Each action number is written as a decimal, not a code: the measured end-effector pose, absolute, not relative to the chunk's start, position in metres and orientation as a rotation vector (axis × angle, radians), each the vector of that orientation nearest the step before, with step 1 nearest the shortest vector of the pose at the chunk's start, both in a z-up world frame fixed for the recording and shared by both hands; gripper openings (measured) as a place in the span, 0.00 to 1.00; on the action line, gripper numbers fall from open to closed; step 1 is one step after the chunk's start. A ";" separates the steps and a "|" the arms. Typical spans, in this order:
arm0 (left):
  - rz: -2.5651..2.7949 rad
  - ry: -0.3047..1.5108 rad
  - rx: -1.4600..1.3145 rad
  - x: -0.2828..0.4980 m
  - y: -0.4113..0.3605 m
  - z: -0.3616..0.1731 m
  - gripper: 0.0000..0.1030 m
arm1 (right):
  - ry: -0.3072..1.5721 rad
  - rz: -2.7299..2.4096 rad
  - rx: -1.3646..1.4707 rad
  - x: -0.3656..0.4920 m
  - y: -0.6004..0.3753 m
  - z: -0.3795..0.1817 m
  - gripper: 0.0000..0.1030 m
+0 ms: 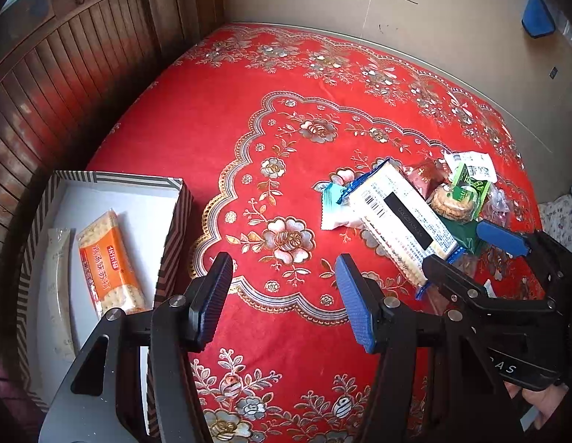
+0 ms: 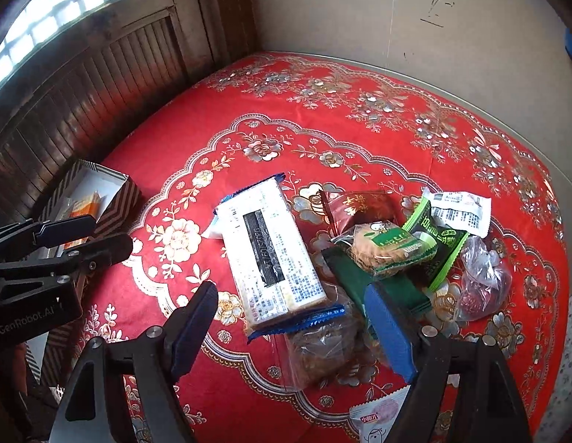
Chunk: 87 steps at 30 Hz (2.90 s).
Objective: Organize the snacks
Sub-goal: 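Move both tools back to the snack pile on the table, then grasp the blue Milk Sachima pack with the left tool while the right tool grasps the white biscuit box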
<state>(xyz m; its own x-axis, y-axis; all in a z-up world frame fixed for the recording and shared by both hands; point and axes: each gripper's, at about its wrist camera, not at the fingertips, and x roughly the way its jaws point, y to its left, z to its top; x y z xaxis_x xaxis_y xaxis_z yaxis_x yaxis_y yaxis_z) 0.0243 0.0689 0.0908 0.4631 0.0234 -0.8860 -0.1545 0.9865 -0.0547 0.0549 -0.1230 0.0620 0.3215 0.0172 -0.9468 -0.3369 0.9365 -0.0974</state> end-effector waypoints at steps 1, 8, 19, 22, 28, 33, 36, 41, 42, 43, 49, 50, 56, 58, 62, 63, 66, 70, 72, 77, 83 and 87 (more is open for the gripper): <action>0.113 1.089 -0.136 0.024 0.070 0.090 0.56 | 1.236 0.244 -0.315 0.058 -0.120 0.058 0.78; 0.133 1.099 -0.135 0.026 0.076 0.085 0.56 | 1.276 0.282 -0.406 0.073 -0.105 0.034 0.79; 0.141 1.120 -0.138 0.030 0.082 0.079 0.57 | 1.297 0.278 -0.417 0.082 -0.103 0.021 0.79; 0.135 1.122 -0.137 0.030 0.081 0.078 0.57 | 1.295 0.275 -0.407 0.084 -0.103 0.019 0.79; 0.140 1.129 -0.141 0.031 0.084 0.076 0.57 | 1.311 0.290 -0.401 0.088 -0.102 0.015 0.78; 0.140 1.135 -0.143 0.031 0.086 0.073 0.56 | 1.332 0.287 -0.391 0.090 -0.105 0.011 0.53; 0.131 1.136 -0.142 0.032 0.086 0.072 0.56 | 1.308 0.277 -0.364 0.087 -0.113 0.021 0.52; 0.027 1.133 -0.157 0.042 0.080 0.069 0.56 | 1.285 0.228 -0.295 0.082 -0.142 0.042 0.52; -0.005 1.127 -0.148 0.045 0.077 0.069 0.56 | 1.288 0.220 -0.277 0.080 -0.148 0.044 0.52; -0.038 1.127 -0.131 0.050 0.073 0.069 0.56 | 1.290 0.213 -0.261 0.080 -0.155 0.046 0.52; -0.247 1.131 0.005 0.082 0.053 0.065 0.56 | 1.290 0.182 -0.197 0.069 -0.175 0.054 0.52; -0.284 1.122 0.040 0.086 0.049 0.064 0.56 | 1.288 0.177 -0.193 0.068 -0.177 0.055 0.52; -0.464 1.097 0.308 0.101 0.024 0.058 0.56 | 1.289 0.155 -0.147 0.058 -0.186 0.059 0.52; -0.502 1.094 0.379 0.106 0.021 0.053 0.56 | 1.288 0.147 -0.135 0.057 -0.187 0.059 0.52; -0.597 1.114 0.421 0.120 0.016 0.044 0.56 | 1.289 0.136 -0.128 0.055 -0.187 0.060 0.52; -0.605 1.117 0.441 0.122 0.013 0.041 0.56 | 1.289 0.134 -0.125 0.055 -0.187 0.060 0.52; -0.641 1.123 0.515 0.124 0.003 0.033 0.56 | 1.290 0.135 -0.113 0.056 -0.188 0.059 0.52; -0.630 1.118 0.567 0.128 -0.004 0.023 0.58 | 1.284 0.142 -0.106 0.057 -0.189 0.057 0.52; -0.623 1.149 0.524 0.132 -0.001 0.024 0.55 | 1.282 0.138 -0.110 0.057 -0.187 0.056 0.52; -0.554 1.161 0.402 0.126 0.007 0.028 0.28 | 1.257 0.133 -0.132 0.056 -0.180 0.058 0.52; -0.404 1.167 0.220 0.097 0.022 0.041 0.28 | 1.229 0.158 -0.129 0.051 -0.168 0.067 0.52; -0.255 1.136 0.131 0.074 0.037 0.058 0.28 | 1.231 0.177 -0.114 0.044 -0.160 0.069 0.52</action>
<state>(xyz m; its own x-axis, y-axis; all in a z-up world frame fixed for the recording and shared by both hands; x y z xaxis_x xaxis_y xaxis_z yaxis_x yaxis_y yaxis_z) 0.0737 0.0373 0.0583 0.3966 -0.1346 -0.9081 0.2672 0.9633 -0.0260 0.0443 -0.1604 0.0695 0.3222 0.0732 -0.9438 -0.1957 0.9806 0.0093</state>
